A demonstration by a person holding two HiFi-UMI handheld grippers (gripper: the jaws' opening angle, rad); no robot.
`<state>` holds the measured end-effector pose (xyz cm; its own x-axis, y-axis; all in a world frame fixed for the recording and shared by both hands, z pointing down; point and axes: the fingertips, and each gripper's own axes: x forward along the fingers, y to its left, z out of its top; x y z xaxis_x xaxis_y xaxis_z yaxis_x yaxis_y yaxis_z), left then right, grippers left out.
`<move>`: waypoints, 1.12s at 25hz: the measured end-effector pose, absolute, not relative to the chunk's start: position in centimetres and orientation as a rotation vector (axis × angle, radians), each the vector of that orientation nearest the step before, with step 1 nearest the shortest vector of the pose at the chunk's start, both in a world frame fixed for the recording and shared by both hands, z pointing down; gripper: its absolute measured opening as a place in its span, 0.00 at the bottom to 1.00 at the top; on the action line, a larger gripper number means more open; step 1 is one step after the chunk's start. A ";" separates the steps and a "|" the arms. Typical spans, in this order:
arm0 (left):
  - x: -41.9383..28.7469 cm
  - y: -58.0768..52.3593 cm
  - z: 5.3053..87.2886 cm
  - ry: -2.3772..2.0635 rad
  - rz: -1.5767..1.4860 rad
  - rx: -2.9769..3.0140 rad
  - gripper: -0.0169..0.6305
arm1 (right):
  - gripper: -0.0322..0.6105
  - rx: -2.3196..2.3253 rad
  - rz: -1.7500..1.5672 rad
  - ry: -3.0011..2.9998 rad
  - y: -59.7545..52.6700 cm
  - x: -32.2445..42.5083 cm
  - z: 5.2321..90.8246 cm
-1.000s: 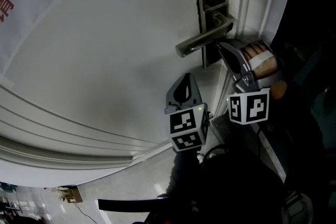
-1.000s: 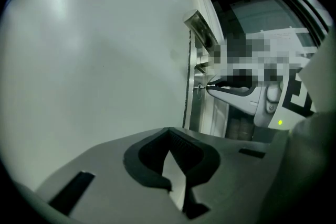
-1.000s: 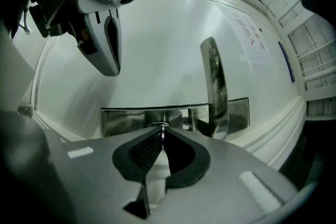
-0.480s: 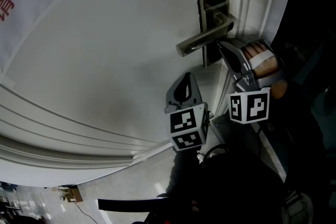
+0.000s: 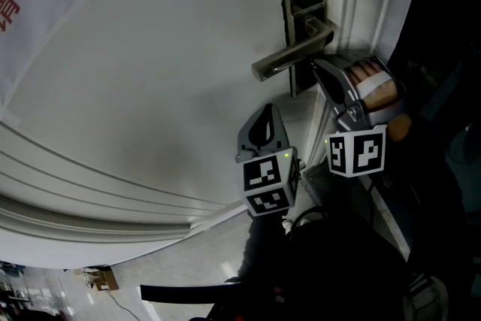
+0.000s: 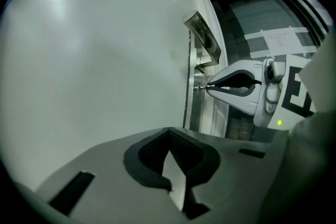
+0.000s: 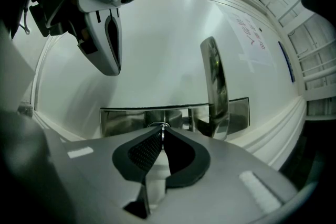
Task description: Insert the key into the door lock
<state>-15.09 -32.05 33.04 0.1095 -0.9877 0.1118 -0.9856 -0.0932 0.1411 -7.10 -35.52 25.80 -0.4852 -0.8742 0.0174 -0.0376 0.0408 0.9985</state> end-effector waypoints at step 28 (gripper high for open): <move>-14.7 -32.0 33.0 -1.958 -0.034 2.214 0.03 | 0.07 0.917 -1.533 -1.603 -35.5 -7.2 25.8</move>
